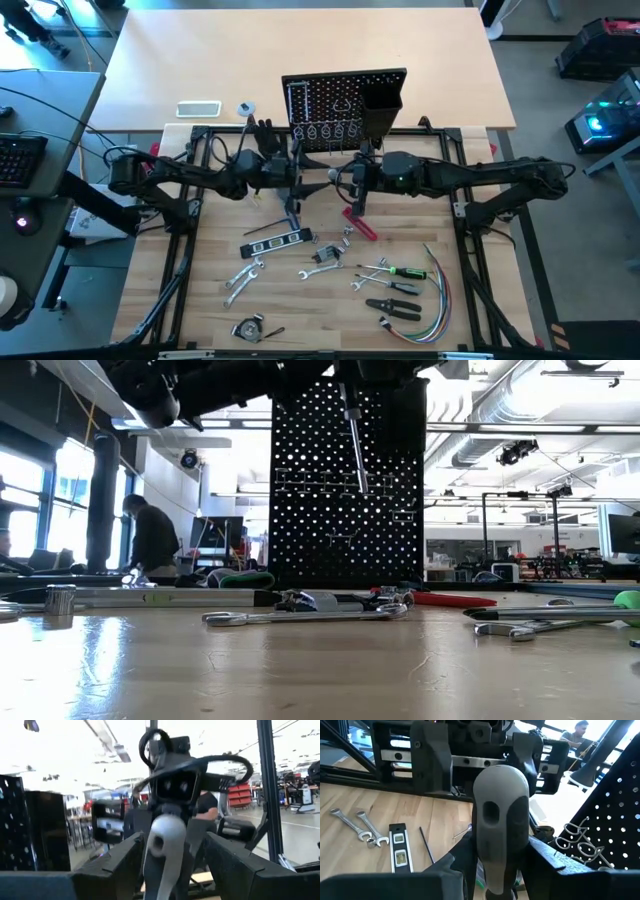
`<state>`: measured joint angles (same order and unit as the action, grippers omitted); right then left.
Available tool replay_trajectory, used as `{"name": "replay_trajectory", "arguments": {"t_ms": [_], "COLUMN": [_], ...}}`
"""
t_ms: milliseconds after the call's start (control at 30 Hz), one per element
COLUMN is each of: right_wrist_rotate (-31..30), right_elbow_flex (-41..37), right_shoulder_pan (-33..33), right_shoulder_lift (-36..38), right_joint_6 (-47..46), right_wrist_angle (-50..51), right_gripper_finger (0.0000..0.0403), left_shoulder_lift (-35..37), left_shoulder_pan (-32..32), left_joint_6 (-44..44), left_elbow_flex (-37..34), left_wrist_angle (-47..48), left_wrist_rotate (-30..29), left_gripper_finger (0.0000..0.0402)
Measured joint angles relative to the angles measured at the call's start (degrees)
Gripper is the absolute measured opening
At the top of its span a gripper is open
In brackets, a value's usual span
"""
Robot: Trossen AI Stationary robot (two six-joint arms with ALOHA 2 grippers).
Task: Hang tools onto peg board
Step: Hang the top gray screwdriver on the pegboard
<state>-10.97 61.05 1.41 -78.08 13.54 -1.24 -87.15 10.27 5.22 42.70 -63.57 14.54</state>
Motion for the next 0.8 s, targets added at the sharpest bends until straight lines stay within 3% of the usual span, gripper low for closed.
{"name": "replay_trajectory", "arguments": {"t_ms": [433,800], "right_wrist_rotate": [1.9,2.1], "right_elbow_flex": [0.0,-0.1], "right_shoulder_pan": [0.4,0.8], "right_shoulder_lift": [-3.4,-3.9], "right_joint_6": [0.0,0.0], "right_wrist_angle": [-4.1,-5.7], "right_gripper_finger": [0.0111,0.0111], "left_shoulder_lift": [-1.1,-2.2], "left_shoulder_pan": [-1.2,-2.2], "left_joint_6": [2.5,7.1], "left_elbow_flex": [1.9,4.5], "left_wrist_angle": [1.2,7.9], "left_wrist_rotate": [-0.6,-1.6], "left_gripper_finger": [0.0204,0.0204]}}
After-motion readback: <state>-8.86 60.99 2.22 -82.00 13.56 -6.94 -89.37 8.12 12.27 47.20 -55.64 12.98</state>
